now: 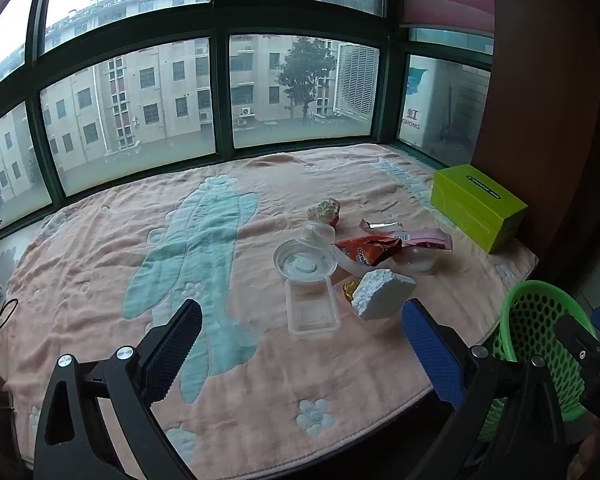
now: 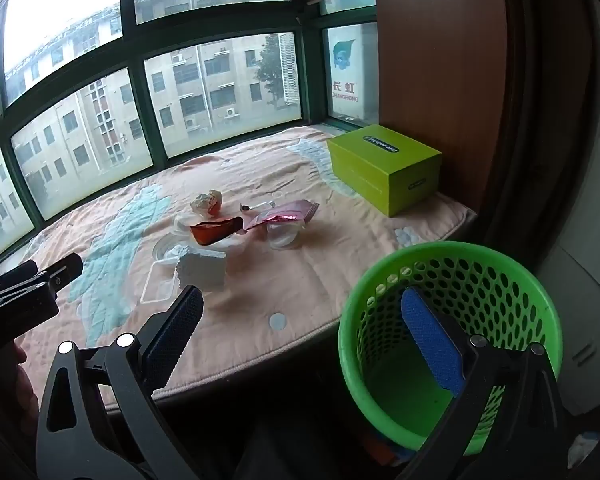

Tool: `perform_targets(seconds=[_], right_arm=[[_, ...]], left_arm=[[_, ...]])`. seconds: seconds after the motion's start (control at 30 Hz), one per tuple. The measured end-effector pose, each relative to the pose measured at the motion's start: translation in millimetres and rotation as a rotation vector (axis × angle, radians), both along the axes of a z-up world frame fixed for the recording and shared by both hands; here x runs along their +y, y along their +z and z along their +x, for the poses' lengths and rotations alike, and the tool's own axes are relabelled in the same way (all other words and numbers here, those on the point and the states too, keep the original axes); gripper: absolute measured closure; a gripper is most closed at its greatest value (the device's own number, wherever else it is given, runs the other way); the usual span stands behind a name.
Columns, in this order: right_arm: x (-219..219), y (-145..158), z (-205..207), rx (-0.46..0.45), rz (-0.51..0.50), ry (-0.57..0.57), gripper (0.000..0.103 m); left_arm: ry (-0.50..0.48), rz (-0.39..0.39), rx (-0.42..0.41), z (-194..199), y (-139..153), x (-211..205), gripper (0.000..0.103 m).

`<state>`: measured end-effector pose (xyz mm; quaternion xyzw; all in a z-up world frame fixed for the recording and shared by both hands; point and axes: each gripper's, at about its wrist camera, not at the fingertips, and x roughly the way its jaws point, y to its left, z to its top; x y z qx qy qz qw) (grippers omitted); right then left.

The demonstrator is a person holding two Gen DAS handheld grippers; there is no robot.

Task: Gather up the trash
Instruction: 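Move the right gripper toward the white foam block on the blanket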

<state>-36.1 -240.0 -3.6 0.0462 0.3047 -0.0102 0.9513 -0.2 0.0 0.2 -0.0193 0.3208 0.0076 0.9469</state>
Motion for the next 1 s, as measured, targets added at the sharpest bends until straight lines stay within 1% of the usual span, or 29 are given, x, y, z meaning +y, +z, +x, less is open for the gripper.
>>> perform_targets(seconds=[0.13,0.17,0.33,0.8,1.0], right_arm=[[-3.7,0.3,0.0,0.004,0.015,0.000,0.005],[0.9,0.1,0.9,0.003,-0.009,0.000,0.005],[0.6,-0.1,0.7,0.005,0.003,-0.002,0.005],[1.0,-0.7,2.4,0.005,-0.002,-0.002,0.005],[2.1,-1.8,2.9,0.007,-0.001,-0.001,0.005]], left_arm=[[0.002,0.005,0.002,0.2,0.0,-0.2,0.006],[0.003,0.006,0.001,0.2,0.2,-0.2,0.006],[0.003,0.008,-0.002,1.6,2.3,-2.2,0.006],[0.009,0.005,-0.004,2.9,5.7,1.6,0.006],[0.014,0.001,-0.006,3.6,1.5,4.5,0.006]])
